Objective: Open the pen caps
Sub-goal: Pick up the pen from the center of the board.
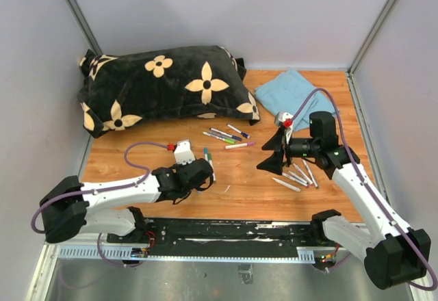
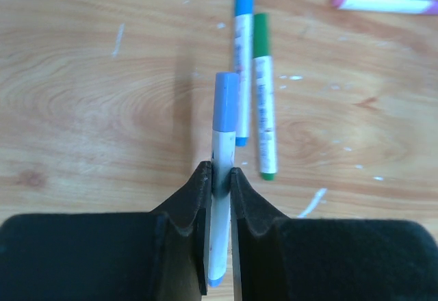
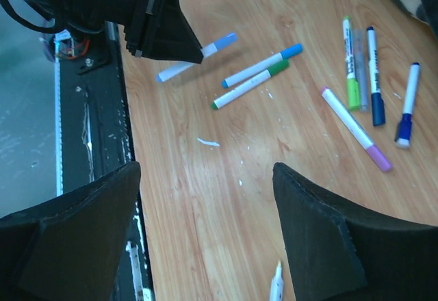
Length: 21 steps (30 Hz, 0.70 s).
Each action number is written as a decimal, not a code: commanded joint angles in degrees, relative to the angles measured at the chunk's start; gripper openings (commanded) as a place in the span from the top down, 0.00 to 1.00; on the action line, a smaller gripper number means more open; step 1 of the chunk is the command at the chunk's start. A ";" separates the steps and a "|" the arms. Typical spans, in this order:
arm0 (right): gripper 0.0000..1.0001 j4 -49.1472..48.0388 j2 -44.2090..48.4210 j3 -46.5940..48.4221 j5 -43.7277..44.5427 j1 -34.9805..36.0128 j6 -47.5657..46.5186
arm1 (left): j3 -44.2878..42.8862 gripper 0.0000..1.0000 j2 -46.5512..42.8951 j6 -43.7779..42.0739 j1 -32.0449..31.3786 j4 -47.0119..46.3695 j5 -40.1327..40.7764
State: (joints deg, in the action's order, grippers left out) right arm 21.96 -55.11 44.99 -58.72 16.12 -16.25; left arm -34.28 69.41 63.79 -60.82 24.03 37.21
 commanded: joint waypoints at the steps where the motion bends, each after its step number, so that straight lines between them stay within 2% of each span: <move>1: 0.20 -13.80 -1.38 -2.94 -8.30 0.71 9.25 | 2.51 0.99 -6.60 -6.59 0.30 -12.50 -1.58; 5: 0.19 -13.07 -1.64 -3.63 -8.51 0.67 6.91 | 6.95 1.00 -12.13 -13.28 0.40 -28.14 -7.85; 8: 0.17 -12.55 -0.38 -4.10 -8.98 0.67 6.37 | 8.14 1.00 -13.41 -15.35 0.42 -36.01 -10.88; 15: 0.15 -15.81 -0.52 -5.77 -5.97 0.63 10.48 | 7.32 1.00 -7.47 -16.94 0.45 -51.62 -18.51; 21: 0.14 -18.59 -0.82 -6.57 -2.54 -0.12 15.46 | 7.09 1.00 -2.23 -16.99 0.44 -63.65 -21.85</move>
State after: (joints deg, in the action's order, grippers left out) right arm 7.05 -56.23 39.35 -63.48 16.10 -5.52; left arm -26.35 65.12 48.25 -60.55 -27.05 18.98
